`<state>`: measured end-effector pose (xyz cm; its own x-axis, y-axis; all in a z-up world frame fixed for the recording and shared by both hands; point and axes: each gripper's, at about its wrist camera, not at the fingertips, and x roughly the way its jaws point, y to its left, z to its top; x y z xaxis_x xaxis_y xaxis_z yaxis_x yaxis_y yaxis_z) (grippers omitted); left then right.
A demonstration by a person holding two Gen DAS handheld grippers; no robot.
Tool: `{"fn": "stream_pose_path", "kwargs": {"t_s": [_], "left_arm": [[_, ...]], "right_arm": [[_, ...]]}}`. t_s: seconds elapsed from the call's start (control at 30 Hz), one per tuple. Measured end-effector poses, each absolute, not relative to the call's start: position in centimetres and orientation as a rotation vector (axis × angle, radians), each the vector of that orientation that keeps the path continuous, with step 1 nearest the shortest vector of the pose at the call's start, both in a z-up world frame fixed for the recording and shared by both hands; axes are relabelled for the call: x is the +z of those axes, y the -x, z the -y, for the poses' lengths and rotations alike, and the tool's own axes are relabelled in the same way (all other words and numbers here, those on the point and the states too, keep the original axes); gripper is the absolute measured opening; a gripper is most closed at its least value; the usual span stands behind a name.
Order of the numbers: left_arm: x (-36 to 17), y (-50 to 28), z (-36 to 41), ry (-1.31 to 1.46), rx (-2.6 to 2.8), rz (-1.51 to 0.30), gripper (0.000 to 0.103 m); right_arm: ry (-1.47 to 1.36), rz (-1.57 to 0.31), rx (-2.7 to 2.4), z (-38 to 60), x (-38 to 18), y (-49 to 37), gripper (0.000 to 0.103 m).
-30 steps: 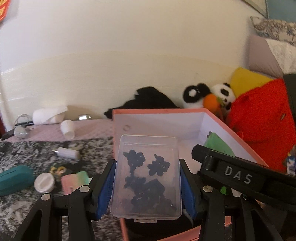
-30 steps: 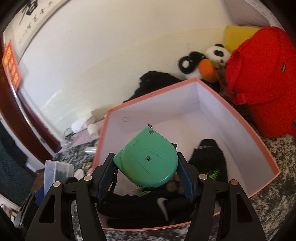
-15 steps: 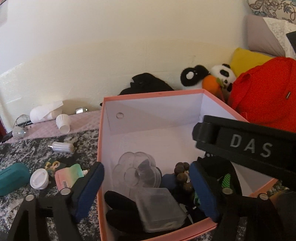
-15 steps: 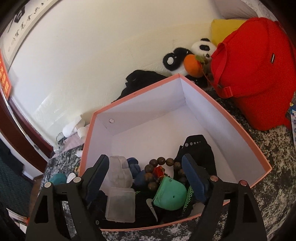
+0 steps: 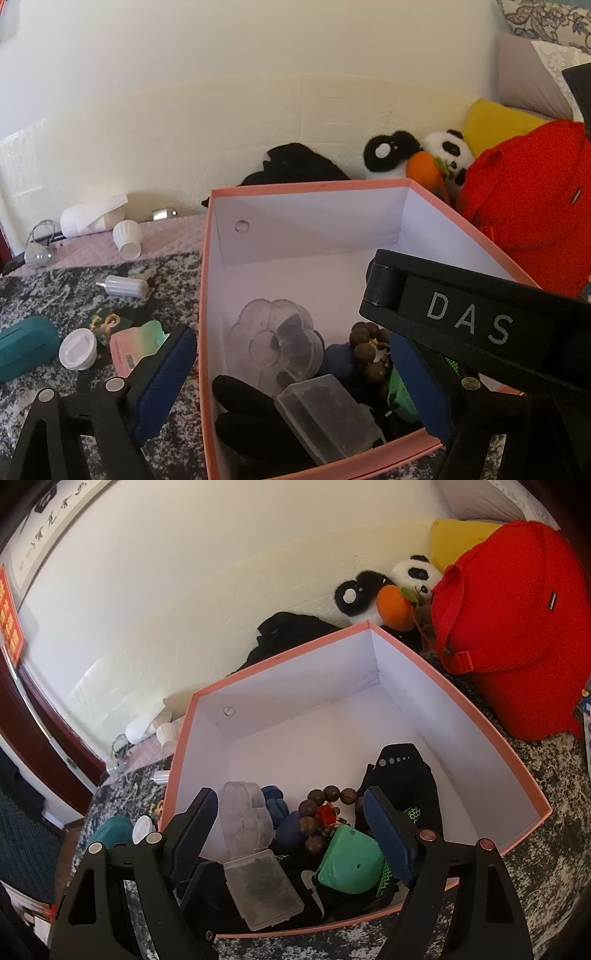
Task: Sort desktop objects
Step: 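Open both tools to drop the items into the pink box, then grasp the white round lid with the left tool while the right tool grasps the small blue bottle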
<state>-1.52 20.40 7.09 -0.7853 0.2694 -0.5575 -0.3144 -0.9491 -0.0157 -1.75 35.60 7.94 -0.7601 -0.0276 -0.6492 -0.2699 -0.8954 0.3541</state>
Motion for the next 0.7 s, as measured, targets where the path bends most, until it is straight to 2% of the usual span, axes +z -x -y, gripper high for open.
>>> {"fn": "stream_pose_path", "kwargs": {"t_s": [0.33, 0.7], "left_arm": [[7.3, 1.8, -18.8, 0.853, 2.711, -0.058, 0.089], [7.4, 2.4, -12.9, 0.871, 2.784, -0.018, 0.089]], "right_arm": [[1.019, -0.655, 2.774, -33.8, 8.8, 1.8, 0.084], [1.066, -0.609, 2.875, -27.8, 9.0, 3.5, 0.084]]}}
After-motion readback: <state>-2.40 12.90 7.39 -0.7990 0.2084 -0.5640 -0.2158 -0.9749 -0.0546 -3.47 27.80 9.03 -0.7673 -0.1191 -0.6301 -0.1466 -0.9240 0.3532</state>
